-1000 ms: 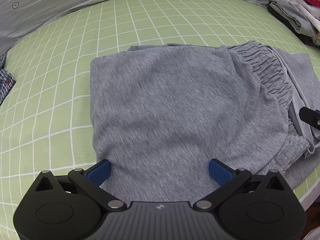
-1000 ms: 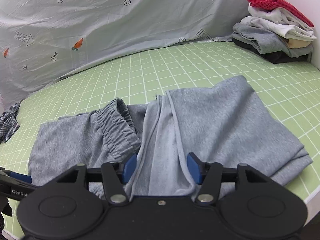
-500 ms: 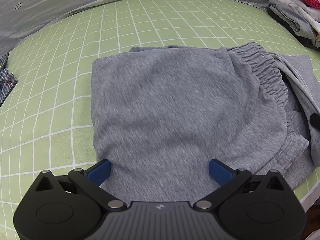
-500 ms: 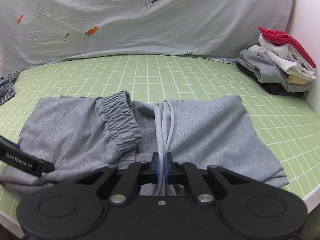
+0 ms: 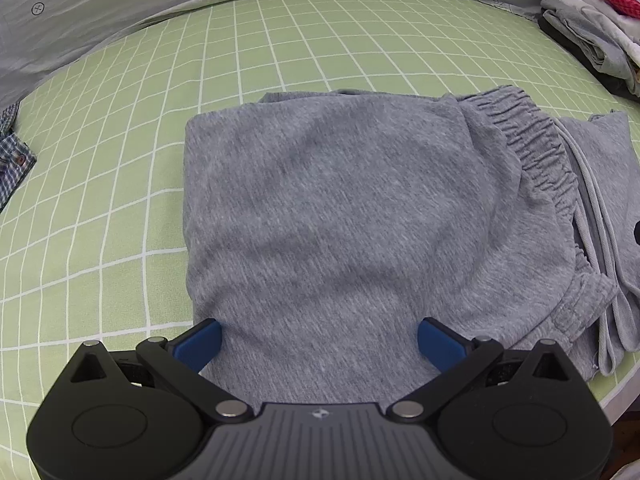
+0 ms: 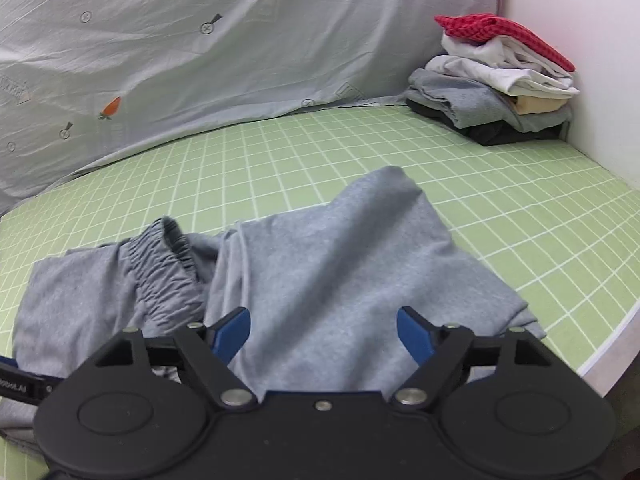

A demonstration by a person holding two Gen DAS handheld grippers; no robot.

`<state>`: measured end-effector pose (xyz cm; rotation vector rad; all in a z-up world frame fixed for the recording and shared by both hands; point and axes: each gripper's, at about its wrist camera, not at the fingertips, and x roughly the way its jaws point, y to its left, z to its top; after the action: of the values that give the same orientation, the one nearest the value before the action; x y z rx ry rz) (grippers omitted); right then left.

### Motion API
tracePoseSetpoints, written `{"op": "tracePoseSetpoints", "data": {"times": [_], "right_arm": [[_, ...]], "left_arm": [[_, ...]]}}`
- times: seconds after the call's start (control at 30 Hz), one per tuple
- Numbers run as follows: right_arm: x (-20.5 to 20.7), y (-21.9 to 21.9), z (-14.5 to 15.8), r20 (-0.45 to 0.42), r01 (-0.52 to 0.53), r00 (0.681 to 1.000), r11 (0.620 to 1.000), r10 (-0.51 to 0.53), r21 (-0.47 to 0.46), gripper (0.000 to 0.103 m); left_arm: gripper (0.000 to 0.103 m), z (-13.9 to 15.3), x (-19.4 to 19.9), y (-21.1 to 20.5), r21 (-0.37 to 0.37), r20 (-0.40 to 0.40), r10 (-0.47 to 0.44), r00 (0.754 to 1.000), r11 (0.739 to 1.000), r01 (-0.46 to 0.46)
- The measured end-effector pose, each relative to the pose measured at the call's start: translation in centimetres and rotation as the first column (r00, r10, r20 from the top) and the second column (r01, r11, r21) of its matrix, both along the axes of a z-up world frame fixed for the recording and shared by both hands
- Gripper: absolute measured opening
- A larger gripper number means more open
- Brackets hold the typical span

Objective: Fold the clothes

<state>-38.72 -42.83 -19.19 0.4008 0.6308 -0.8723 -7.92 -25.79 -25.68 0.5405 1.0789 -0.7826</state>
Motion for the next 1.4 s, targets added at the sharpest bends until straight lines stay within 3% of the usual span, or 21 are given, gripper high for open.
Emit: {"op": "tracePoseSetpoints", "data": {"times": [0.23,0.4,0.5,0.53,0.63,0.67,0.7,1.0,1.27,1.4], "right_arm": [[-3.4,-7.0,-1.0,-0.069,0.162,0.984,0.986,-0.163,-0.025,0.084],[-5.0,-9.9,-2.0,-0.029,0.177,0.984,0.981,-0.175,0.084,0.084],[-5.7,-10.6,-2.6,0.029,0.168,0.984,0.974,-0.174,0.15,0.078],[-5.8,-10.7,-2.6,0.041,0.166,0.984,0.973,-0.175,0.157,0.07],[-6.1,-11.2,-2.4,0.074,0.149,0.983,0.968,-0.167,0.2,0.027],[-6.3,-11.2,-2.1,0.092,0.144,0.982,0.967,-0.166,0.21,0.017],[-6.5,-11.2,-1.7,0.11,0.139,0.98,0.966,-0.166,0.22,0.014],[-6.1,-8.9,3.5,0.307,0.045,0.945,0.974,-0.114,0.224,0.011],[-0.2,-4.0,5.6,0.383,-0.109,0.923,0.973,0.023,0.203,0.011],[3.0,-1.4,5.7,0.437,-0.199,0.895,0.955,0.085,0.22,0.011]], "left_arm": [[0.103,0.4,-0.5,-0.6,0.007,0.002,0.032,0.999,0.999,-0.032],[0.103,0.7,-0.9,0.0,0.018,-0.009,0.063,0.998,0.998,-0.063],[0.103,0.9,-1.1,0.0,0.025,-0.015,0.086,0.996,0.996,-0.085],[0.103,0.9,-1.1,0.0,0.027,-0.018,0.093,0.995,0.995,-0.093],[0.103,1.1,-1.2,-0.2,0.035,-0.024,0.117,0.993,0.993,-0.116],[0.103,1.1,-1.2,-0.3,0.038,-0.026,0.123,0.992,0.992,-0.122],[0.103,1.2,-1.3,-0.3,0.043,-0.029,0.129,0.991,0.991,-0.128],[0.103,1.6,-1.0,-0.7,0.099,-0.063,0.147,0.987,0.985,-0.14],[0.103,2.4,-1.6,-0.1,0.131,-0.037,0.07,0.997,0.989,-0.065],[0.103,2.9,-1.1,1.4,0.112,-0.035,0.056,0.998,0.992,-0.052]]}}
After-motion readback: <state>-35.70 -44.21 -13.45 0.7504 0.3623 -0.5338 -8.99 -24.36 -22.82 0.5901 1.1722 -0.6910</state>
